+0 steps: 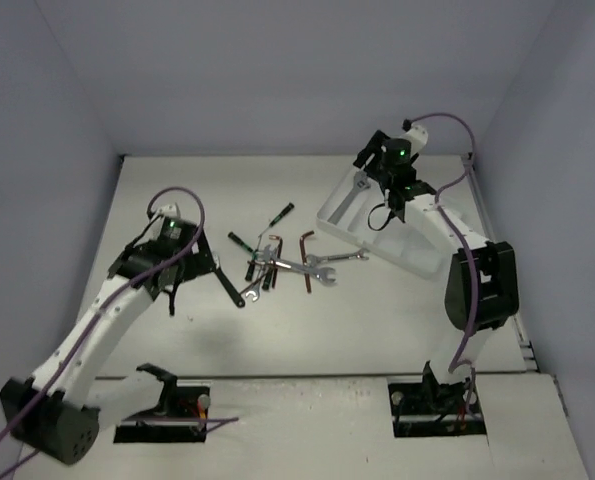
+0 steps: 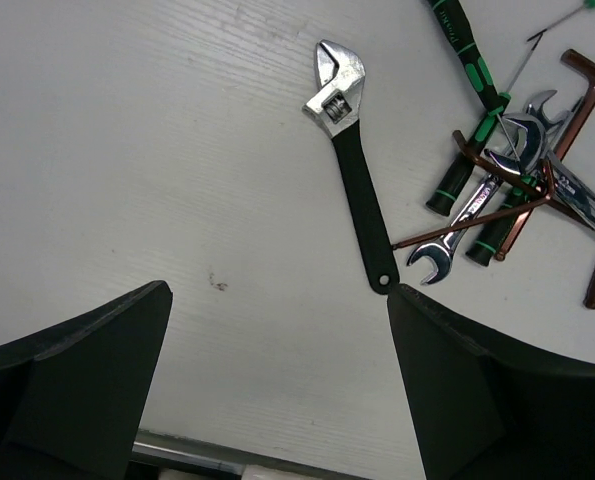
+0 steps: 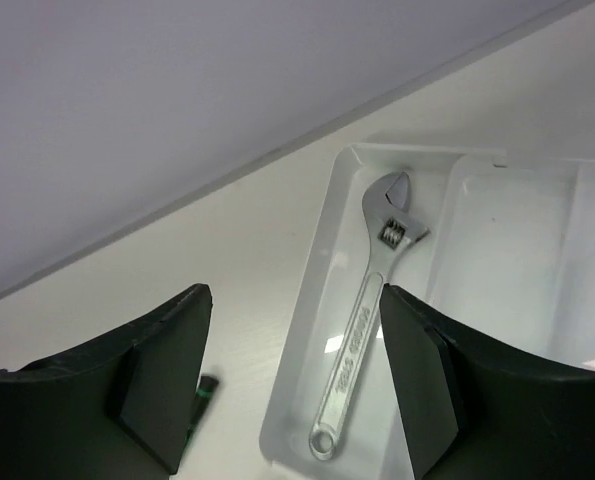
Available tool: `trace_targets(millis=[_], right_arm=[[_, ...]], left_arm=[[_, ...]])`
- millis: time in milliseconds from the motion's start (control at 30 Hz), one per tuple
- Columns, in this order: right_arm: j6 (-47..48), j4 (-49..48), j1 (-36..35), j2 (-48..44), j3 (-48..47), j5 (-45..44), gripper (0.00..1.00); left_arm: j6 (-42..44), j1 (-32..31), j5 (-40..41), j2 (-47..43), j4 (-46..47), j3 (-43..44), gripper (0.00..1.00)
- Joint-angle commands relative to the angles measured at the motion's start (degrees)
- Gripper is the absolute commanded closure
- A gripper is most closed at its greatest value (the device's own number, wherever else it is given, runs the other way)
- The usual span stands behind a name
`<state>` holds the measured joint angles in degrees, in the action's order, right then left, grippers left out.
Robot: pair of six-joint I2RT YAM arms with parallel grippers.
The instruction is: Sort the tools into containers
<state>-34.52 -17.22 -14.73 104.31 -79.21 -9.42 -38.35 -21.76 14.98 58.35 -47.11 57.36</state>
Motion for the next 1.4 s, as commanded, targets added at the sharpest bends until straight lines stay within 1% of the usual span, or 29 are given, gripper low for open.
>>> trace_targets(millis=[0, 100, 133, 200, 267, 367, 600, 833, 1000, 1100, 1200, 1233, 1267, 1300, 1333, 1367], right_arm=[[6.7, -0.5, -1.0, -15.0, 10.1, 0.7, 0.35], [8.4, 0.9, -1.0, -23.6, 16.4, 2.2, 0.34], [8.6, 1.6, -1.0, -25.6, 19.1, 2.4, 0.34], [8.9, 2.5, -1.0, -29.5, 21.5, 3.0, 0.34], [9.4, 4.7, -1.0, -34.3, 25.8, 3.8, 0.34], [8.8, 5.8, -1.0, -38.5, 29.8, 4.6, 0.33], [7.7, 8.2, -1.0, -48.8, 37.8, 7.0, 0.33], [8.8, 11.1, -1.0, -53.9, 40.9, 7.1, 0.32], [9.6, 11.5, -1.0, -55.1, 41.7, 8.3, 0.32], [9.5, 11.6, -1.0, -55.1, 41.6, 8.3, 0.32], [9.7, 11.8, -1.0, -54.7, 41.1, 8.5, 0.32], [9.9, 11.8, -1.0, -54.7, 41.0, 8.5, 0.32], [10.2, 11.7, -1.0, -54.5, 40.9, 8.6, 0.32], [10.4, 11.7, -1.1, -54.2, 40.8, 8.8, 0.32], [10.6, 11.7, -1.0, -53.9, 40.5, 9.0, 0.32], [10.9, 11.7, -1.0, -53.4, 40.2, 10.5, 0.32]], left_arm=[[-8.8, -0.4, 1.0, 10.6, 2.3, 5.1, 0.13], [-11.6, -0.4, 1.6, 15.9, 3.2, 7.6, 0.16], [-12.3, -0.3, 1.7, 18.5, 3.4, 8.3, 0.17], [-13.0, -0.3, 1.7, 21.0, 3.5, 9.9, 0.17], [-14.3, -0.2, 1.0, 26.3, 3.5, 11.7, 0.18], [-16.7, 0.0, 0.7, 31.8, 3.7, 12.5, 0.21], [-19.8, 0.5, -1.7, 40.3, 5.9, 13.5, 0.3], [-21.1, 0.7, -2.7, 43.8, 8.6, 12.1, 0.31], [-21.0, 1.2, -3.2, 45.2, 10.9, 9.9, 0.37], [-21.1, 1.8, -3.7, 45.9, 11.8, 8.4, 0.47], [-20.9, 2.3, -3.8, 46.4, 13.0, 6.8, 0.6], [-20.6, 2.4, -4.0, 46.7, 13.6, 6.5, 0.68], [-20.2, 2.5, -4.6, 46.8, 14.0, 6.2, 0.79], [-19.9, 2.6, -5.3, 46.8, 14.2, 6.0, 0.93], [-19.1, 2.7, -5.7, 46.4, 14.3, 6.0, 0.99], [-18.4, 2.7, -6.0, 45.7, 14.3, 6.1, 1.0]])
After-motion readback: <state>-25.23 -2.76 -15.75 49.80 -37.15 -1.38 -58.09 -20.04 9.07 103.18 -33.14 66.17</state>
